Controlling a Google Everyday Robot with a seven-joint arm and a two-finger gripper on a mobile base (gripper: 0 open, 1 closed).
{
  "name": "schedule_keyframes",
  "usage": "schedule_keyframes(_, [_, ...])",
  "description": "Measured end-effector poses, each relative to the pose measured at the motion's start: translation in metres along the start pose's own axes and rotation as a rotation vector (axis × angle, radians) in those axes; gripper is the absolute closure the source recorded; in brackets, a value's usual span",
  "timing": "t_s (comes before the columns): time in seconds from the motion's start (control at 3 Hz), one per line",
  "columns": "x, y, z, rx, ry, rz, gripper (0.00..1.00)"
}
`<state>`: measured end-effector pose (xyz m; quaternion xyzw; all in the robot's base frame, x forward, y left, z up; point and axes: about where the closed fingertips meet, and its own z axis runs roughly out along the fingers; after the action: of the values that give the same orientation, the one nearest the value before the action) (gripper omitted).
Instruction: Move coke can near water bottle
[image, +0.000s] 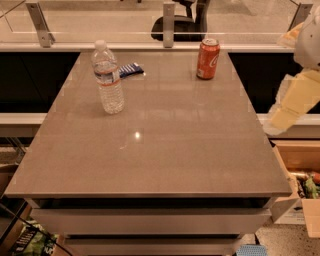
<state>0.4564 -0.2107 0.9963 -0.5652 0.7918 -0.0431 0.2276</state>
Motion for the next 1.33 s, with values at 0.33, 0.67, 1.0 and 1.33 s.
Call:
schedule_keyframes(0.33, [-0.003,-0.017,0.007,0.037,-0.086,0.098,0.00])
schedule_keyframes(0.67, [0.000,-0.035,0.018,0.069,-0.186,0.229,0.00])
schedule_keyframes(1.0, [0.006,-0.056,0.031,0.095,-0.258,0.339,0.00])
schedule_keyframes(1.33, [0.014,-0.082,0.045,0.131,-0.300,0.445,0.00])
